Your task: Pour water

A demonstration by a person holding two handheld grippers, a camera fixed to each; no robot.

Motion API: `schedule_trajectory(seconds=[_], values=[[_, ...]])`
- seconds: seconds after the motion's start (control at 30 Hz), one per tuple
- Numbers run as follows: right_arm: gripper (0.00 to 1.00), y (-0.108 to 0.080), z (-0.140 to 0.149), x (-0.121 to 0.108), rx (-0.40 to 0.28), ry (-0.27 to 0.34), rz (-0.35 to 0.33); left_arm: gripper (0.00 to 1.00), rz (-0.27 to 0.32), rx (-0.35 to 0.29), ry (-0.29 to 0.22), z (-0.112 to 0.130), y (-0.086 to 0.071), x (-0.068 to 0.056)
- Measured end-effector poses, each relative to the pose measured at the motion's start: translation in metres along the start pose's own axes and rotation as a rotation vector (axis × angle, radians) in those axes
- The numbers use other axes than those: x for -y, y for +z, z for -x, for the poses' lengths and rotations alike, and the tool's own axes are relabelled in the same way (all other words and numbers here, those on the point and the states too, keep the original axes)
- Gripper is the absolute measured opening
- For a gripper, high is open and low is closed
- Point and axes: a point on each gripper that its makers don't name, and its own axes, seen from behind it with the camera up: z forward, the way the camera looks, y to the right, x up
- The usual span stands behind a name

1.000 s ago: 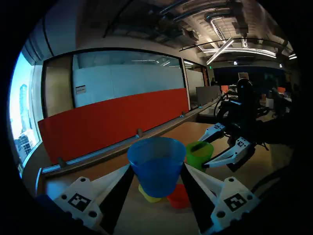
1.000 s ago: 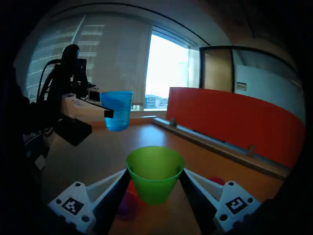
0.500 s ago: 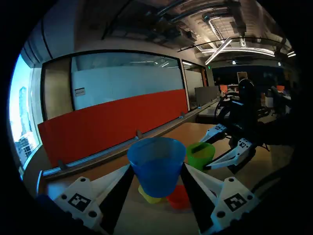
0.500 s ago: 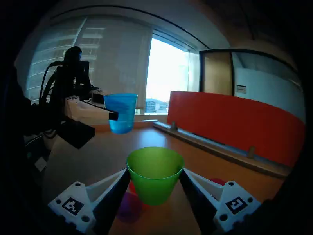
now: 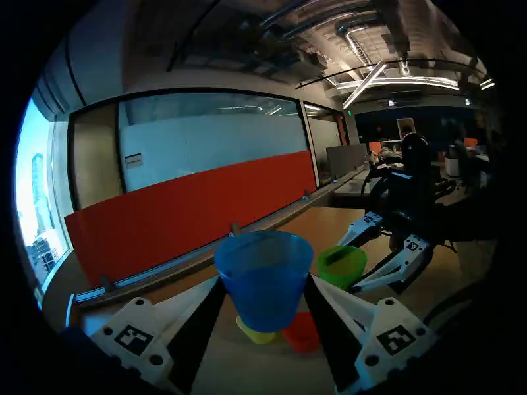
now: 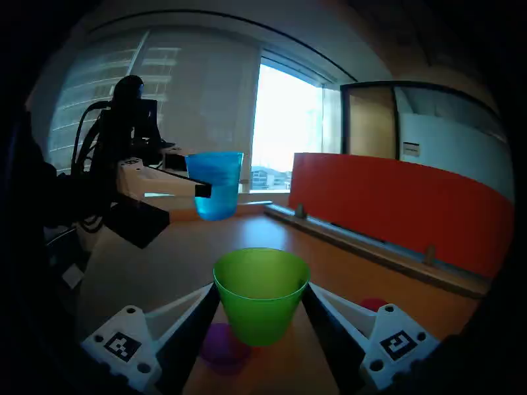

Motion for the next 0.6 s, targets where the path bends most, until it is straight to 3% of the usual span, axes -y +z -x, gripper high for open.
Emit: schedule_trajectory(seconds=[0.6], values=[[0.9,0.002,0.003,0.016,0.006,0.002,-0.034,0.8,0.004,-0.019,0.032,-0.007,-0.002,-0.002]])
